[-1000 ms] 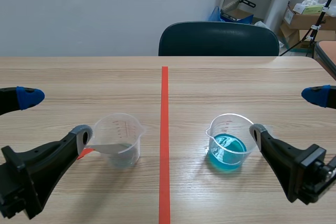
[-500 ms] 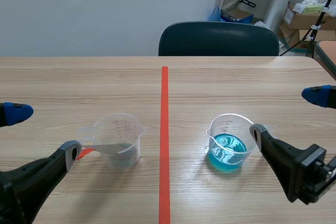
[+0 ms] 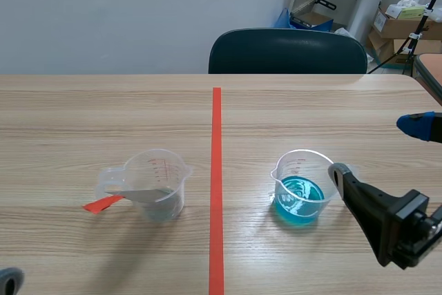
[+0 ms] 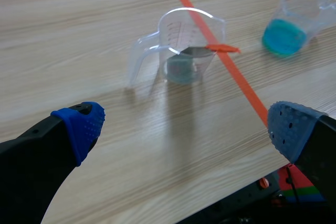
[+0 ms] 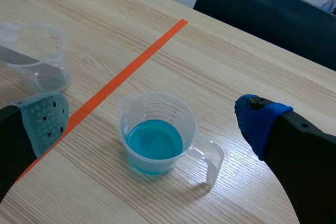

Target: Do the redox reaction experiment

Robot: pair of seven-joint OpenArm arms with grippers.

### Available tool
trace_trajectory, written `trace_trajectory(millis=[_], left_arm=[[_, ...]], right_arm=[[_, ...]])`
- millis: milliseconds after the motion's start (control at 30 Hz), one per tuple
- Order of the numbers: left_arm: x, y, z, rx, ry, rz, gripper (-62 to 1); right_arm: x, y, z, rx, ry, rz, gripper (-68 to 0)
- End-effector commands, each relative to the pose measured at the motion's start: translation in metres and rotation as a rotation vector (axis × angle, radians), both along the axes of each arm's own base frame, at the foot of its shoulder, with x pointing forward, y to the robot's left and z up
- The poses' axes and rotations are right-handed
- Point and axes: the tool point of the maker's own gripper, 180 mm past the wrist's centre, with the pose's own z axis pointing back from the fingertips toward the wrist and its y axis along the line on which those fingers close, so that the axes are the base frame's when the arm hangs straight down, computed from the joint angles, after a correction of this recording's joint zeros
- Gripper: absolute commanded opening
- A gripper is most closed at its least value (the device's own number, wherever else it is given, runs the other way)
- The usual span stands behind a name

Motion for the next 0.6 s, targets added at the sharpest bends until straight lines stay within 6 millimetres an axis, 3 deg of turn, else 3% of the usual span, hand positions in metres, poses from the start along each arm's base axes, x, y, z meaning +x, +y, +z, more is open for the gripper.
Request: trace_trajectory(millis=[0, 133, 267, 567], left_arm=[[-0.002, -0.001, 0.007, -0.012, -0.013, 0.01, 1.4], [-0.014, 0.009, 0.005, 0.013, 0.03, 0.044, 1.4], [-0.009, 0.004, 0.016, 0.014, 0.0, 0.03, 1.4], [0.003, -0.015, 0.042, -0.012, -0.075, -0.017, 1.4]], right_arm=[[0.006, 0.0, 0.012, -0.011, -0.05, 0.007, 0.4], [0.01, 0.001, 0.016, -0.035, -0.074, 0.024, 0.4], [0.015, 0.009, 0.022, -0.045, -0.099, 0.077, 0.4], [0.021, 0.056, 0.028, -0.115, -0.17, 0.285, 0.4]])
